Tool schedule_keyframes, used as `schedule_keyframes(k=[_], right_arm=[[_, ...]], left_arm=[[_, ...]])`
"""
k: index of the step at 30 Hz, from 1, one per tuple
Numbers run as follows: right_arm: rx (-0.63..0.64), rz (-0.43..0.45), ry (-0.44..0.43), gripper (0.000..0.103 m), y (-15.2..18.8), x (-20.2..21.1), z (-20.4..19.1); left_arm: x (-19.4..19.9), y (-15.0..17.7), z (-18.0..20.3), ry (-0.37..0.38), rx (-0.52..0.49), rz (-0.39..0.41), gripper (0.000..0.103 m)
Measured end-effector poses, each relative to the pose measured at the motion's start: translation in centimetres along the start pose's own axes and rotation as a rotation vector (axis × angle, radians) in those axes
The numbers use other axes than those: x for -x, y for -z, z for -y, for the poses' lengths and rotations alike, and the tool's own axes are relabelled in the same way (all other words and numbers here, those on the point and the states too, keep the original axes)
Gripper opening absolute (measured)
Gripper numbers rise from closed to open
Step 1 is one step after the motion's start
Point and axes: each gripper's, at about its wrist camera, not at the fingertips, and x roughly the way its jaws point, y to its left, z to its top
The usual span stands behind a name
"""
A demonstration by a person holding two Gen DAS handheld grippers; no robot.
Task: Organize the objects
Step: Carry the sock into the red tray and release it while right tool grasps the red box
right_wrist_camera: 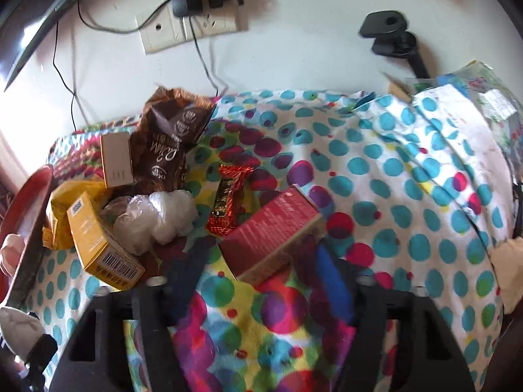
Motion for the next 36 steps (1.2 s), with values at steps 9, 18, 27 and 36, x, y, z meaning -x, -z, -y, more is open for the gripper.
schedule_keyframes(k=[9, 18, 27, 36], right_arm=[[0.038, 0.138, -0.048, 0.029, 1.4, 2.1, -0.6], [0.075, 0.201, -0.079, 0.029, 3.4, 4.7, -1.4], [0.048, 0.203, -0.098, 0.029, 3.7, 4.9, -0.9], [0.050, 0.203, -0.105, 0.029, 3.7, 4.9, -1.1]], left_arm=[[0.4, 0.3, -1.0, -0.008, 0.022, 0.014, 0.049], [0.9, 0.0, -1.1, -0.033, 0.034, 0.032, 0.049], [2.4, -1.3, -2.7, -0.082, 0.059, 0.075, 0.049], [3.7, -3.2, -7.0, -0.166, 0.113, 0.104, 0.049]])
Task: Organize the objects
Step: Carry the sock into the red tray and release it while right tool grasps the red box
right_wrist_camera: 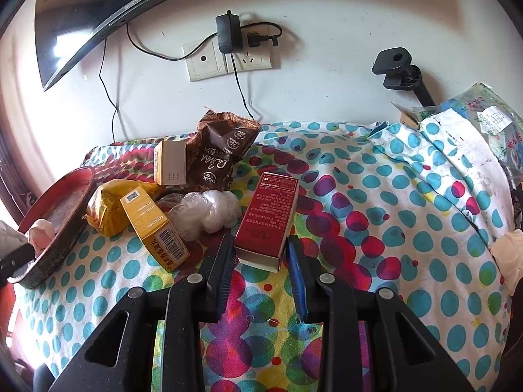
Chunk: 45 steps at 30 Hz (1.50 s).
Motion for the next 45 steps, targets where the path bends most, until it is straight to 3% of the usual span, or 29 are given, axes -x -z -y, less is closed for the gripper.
schedule_keyframes(k=[13, 25, 33, 45], right_arm=[[0.004, -0.007, -0.009, 0.029, 0.0, -0.1, -0.2], [0.026, -0.012, -0.008, 0.029, 0.0, -0.1, -0.7], [0.037, -0.012, -0.003, 0.029, 0.0, -0.2, -0.9], [0.053, -0.028, 0.010, 0.028, 0.0, -0.4, -1.2]], left_arm=[[-0.6, -2.0, -8.2, -0.155, 0.070, 0.009, 0.049], [-2.4, -2.1, -15.1, -0.286, 0.128, -0.035, 0.049], [-3.5, -0.6, -15.7, -0.291, 0.128, -0.064, 0.049], [-6.2, -3.0, -15.8, -0.284, 0.118, -0.105, 0.049]])
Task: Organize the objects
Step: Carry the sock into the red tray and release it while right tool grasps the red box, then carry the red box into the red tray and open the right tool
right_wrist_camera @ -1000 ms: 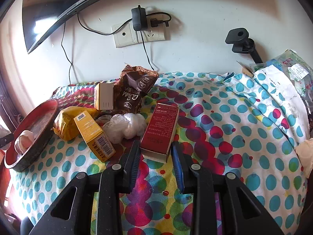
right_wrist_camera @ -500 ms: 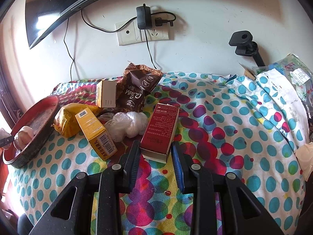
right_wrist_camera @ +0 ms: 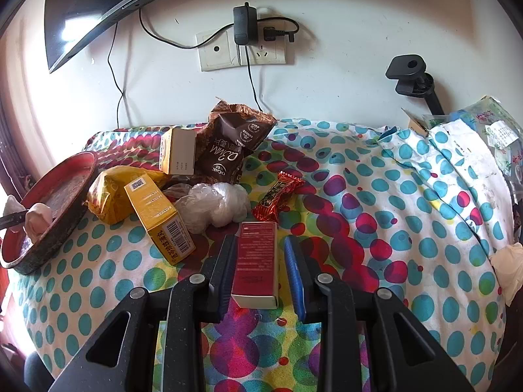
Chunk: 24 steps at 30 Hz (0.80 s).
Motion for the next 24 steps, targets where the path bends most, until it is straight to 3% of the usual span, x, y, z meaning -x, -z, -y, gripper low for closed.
schedule_keyframes(k=[5, 7, 8, 9, 13, 16, 18, 21, 24], right_arm=[[-0.037, -0.008, 0.000, 0.030, -0.1, -0.2, 0.7], [-0.051, -0.020, -0.002, 0.034, -0.1, -0.4, 1.1], [-0.057, -0.038, -0.002, 0.037, -0.1, -0.8, 1.2], [-0.055, -0.051, -0.013, 0.039, -0.2, -1.0, 1.2], [0.019, -0.055, -0.009, 0.040, -0.1, -1.1, -0.2], [0.109, -0.039, -0.007, 0.040, 0.1, -0.8, -2.0], [0.132, -0.069, 0.042, 0.040, 0.2, -1.3, -2.7], [0.120, -0.141, 0.015, 0.028, 0.2, -2.7, -2.5], [0.104, -0.147, 0.013, 0.027, 0.2, -2.9, -2.2]], left_arm=[[0.9, 2.7, 0.4, 0.025, -0.034, 0.035, 0.051], [1.7, 3.3, 0.6, 0.029, -0.033, 0.063, 0.065], [2.1, 3.6, 0.8, 0.029, -0.037, 0.068, 0.085], [2.8, 3.8, 0.9, 0.051, -0.037, 0.079, 0.090], [6.5, 4.8, 0.4, 0.098, 0.007, 0.154, 0.090], [8.5, 5.9, 0.7, 0.140, 0.002, 0.156, 0.090], [9.2, 6.7, 1.0, 0.161, -0.006, 0.147, 0.090], [9.7, 7.8, 1.1, 0.219, 0.015, 0.109, 0.090], [11.0, 8.5, 1.5, 0.244, 0.014, 0.130, 0.090]])
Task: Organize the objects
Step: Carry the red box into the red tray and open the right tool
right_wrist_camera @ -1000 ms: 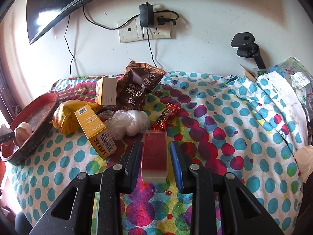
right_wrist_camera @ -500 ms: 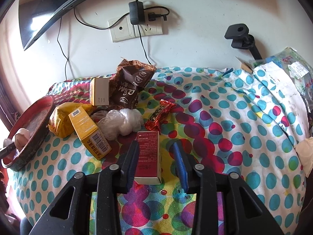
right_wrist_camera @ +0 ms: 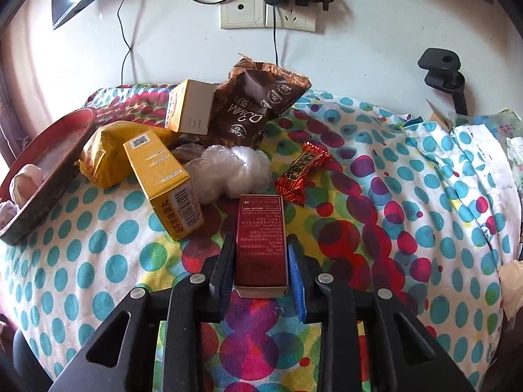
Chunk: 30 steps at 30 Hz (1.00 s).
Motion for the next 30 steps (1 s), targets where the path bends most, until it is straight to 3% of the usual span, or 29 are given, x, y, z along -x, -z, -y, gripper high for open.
schedule_keyframes(k=[9, 15, 23, 30], right_arm=[[0.032, 0.057, 0.035, 0.026, 0.1, 1.0, -0.6], [0.019, 0.100, 0.006, 0.026, -0.6, 2.4, -2.5], [0.147, 0.163, -0.078, 0.026, -3.3, 4.3, -10.3], [0.256, 0.162, -0.145, 0.026, -5.6, 3.1, -18.7]], left_arm=[[0.9, 0.6, 1.2, -0.010, -0.049, 0.023, 0.090], [1.1, 0.9, 1.3, -0.047, -0.069, 0.024, 0.090], [0.8, 0.9, -0.1, -0.058, -0.018, 0.005, 0.090], [0.8, 0.5, -1.1, -0.076, 0.004, 0.012, 0.090]])
